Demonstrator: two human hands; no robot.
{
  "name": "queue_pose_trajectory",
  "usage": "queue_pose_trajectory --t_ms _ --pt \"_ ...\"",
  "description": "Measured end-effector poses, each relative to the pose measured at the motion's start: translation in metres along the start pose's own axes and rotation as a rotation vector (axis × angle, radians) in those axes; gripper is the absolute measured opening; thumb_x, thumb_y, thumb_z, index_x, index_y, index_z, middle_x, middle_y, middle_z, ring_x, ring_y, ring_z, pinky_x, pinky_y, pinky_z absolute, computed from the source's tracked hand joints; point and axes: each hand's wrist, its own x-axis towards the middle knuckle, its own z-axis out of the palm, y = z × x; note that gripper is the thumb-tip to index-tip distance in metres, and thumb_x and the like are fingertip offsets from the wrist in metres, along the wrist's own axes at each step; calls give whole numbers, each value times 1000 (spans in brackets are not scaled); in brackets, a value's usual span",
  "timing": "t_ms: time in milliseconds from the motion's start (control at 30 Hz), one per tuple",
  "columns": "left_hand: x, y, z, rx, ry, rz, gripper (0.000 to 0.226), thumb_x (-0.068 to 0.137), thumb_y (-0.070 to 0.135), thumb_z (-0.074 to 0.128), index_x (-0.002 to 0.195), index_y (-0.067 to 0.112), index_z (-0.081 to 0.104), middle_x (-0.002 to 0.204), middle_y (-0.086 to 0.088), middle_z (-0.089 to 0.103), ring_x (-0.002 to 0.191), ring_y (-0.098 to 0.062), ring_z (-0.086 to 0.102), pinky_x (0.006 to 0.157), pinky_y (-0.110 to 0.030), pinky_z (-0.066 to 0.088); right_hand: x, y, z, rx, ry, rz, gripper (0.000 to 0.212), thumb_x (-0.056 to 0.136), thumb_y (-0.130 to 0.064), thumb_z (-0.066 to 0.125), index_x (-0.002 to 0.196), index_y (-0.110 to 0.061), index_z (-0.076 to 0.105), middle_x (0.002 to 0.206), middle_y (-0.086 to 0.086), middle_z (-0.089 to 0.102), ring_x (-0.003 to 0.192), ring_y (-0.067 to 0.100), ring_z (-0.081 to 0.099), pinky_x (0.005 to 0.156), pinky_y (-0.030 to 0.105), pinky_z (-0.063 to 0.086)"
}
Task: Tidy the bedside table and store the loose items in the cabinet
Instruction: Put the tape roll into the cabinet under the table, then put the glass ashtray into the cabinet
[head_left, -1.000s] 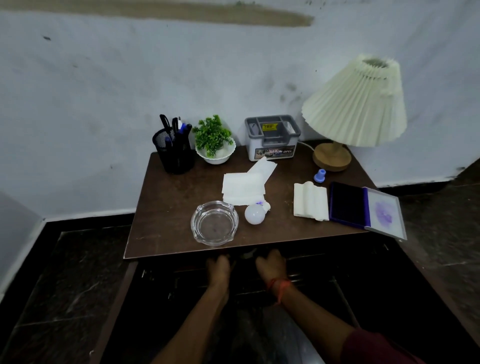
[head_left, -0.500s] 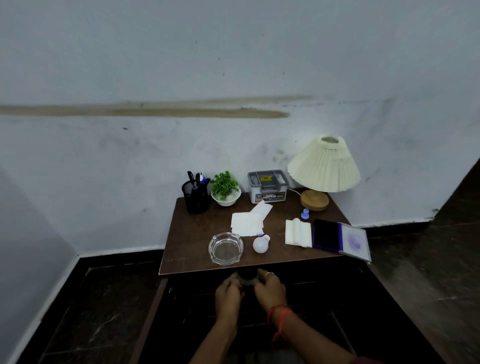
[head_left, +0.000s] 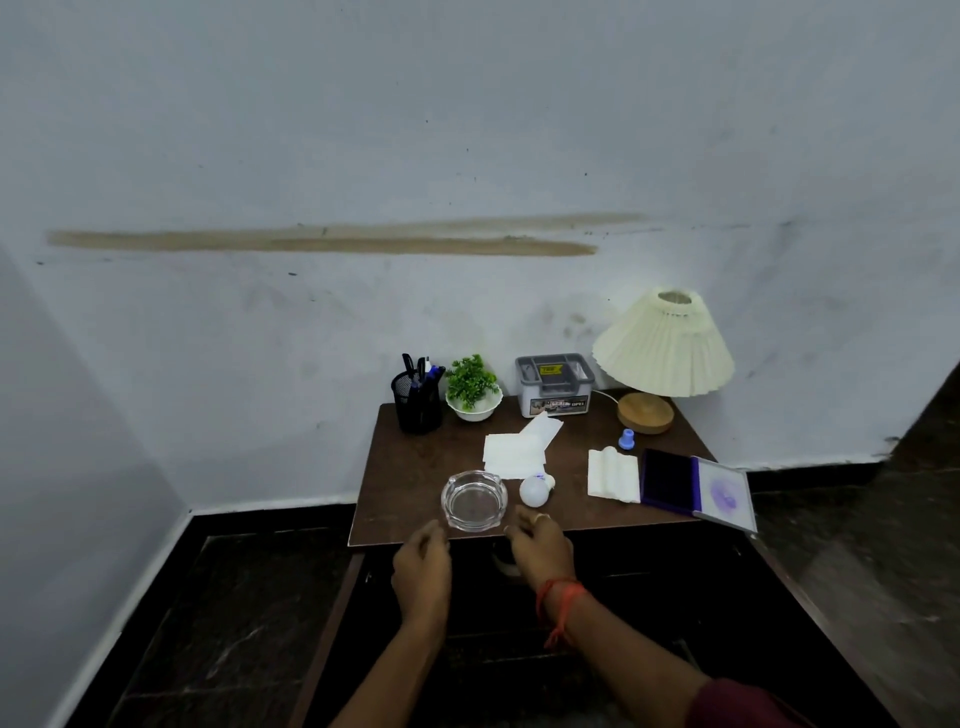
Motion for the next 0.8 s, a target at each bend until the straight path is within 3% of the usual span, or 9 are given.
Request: queue_pose_trajectory --t_ms 67,200,300,367,433,533,667,800 --pt "18 -5 3 3 -6 -14 54 65 57 52 104 25 72 102 4 74 103 -20 67 100 -43 51 7 -1 3 20 12 6 25 88 -18 57 110 -11 68 115 7 70 115 23 59 93 19 37" --pt "31 11 3 3 -32 -49 52 69 50 52 110 23 71 108 0 73 105 -21 66 101 -44 50 17 -2 11 46 15 16 30 89 -16 56 118 -14 67 121 6 68 121 23 56 101 22 36" --pt "32 22 5 8 -65 -45 27 75 41 54 88 31 75 96 -2 74 98 -23 68 97 -44 52 21 -3 14 43 24 0 28 90 -12 54 115 -9 67 116 9 69 116 23 59 93 18 36" --pt "41 21 10 33 -111 -30 23 78 32 54 70 30 76 85 -4 75 92 -26 70 92 -46 55 24 -5 14 38 30 -16 27 91 -12 54 114 -9 67 114 9 70 113 23 60 88 17 35" --pt "41 28 13 67 -128 -36 27 76 32 52 74 19 76 82 -6 76 90 -28 71 89 -48 56 27 -8 15 24 25 -26 27 91 -13 53 115 -11 67 113 9 70 111 23 60 85 16 34" --pt "37 38 19 48 -113 -43 28 86 22 51 74 10 74 84 -11 75 87 -29 69 85 -42 56 35 -7 21 8 2 -32 29 89 -14 54 114 -16 68 111 7 71 109 23 61 86 17 37" --pt "32 41 20 51 -111 -31 25 87 16 53 82 8 75 84 -11 74 82 -26 68 79 -36 53 38 -5 26 10 20 -42 29 88 -14 55 114 -18 68 109 7 72 108 25 62 85 17 37" --pt "37 27 13 75 -158 7 26 72 29 56 83 21 78 80 -2 77 85 -24 72 86 -48 57 34 -3 28 26 49 -41 31 87 -14 56 115 -17 68 109 6 72 109 23 62 82 14 35"
